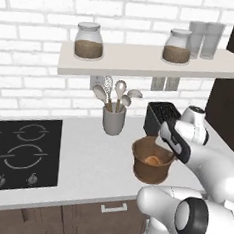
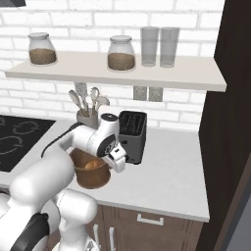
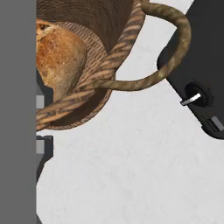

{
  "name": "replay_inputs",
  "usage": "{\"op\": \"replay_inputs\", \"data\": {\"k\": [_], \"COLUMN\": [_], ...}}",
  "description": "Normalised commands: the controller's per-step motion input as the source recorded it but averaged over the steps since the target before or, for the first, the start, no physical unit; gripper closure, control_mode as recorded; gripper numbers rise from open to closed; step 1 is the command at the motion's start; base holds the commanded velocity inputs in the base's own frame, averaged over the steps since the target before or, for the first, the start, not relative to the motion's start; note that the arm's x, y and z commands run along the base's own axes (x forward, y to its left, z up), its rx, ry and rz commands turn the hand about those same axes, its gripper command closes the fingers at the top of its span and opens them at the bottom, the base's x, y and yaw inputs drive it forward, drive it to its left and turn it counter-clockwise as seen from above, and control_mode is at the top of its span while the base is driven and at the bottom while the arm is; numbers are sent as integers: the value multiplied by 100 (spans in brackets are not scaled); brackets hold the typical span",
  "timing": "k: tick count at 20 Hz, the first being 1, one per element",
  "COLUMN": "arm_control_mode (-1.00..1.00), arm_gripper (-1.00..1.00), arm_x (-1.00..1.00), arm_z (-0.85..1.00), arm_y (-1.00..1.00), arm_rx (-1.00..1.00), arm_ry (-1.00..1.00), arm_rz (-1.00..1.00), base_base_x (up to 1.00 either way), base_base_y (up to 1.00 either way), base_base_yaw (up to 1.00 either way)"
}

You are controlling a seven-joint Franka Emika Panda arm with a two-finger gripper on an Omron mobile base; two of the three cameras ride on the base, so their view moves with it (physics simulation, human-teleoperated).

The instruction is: Open the cabinet, pick up the bread from the cabinet and place it in the basket. Then move the basket to the dining counter.

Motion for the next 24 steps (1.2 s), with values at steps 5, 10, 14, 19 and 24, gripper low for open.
{"op": "replay_inputs", "data": {"k": [5,10,14,19,24], "arm_control_mode": [-100,-100,-100,-100,-100], "arm_gripper": [100,100,100,100,100], "arm_x": [-18,-6,-6,-22,-17], "arm_z": [51,61,64,55,62], "arm_y": [35,37,33,2,-9], "arm_rx": [-1,0,0,1,14], "arm_ry": [-2,-12,-14,-2,2], "arm_rz": [-4,-18,-24,-22,-26], "base_base_x": [0,0,0,0,0], "base_base_y": [0,0,0,0,0], "base_base_yaw": [0,0,0,0,0]}}
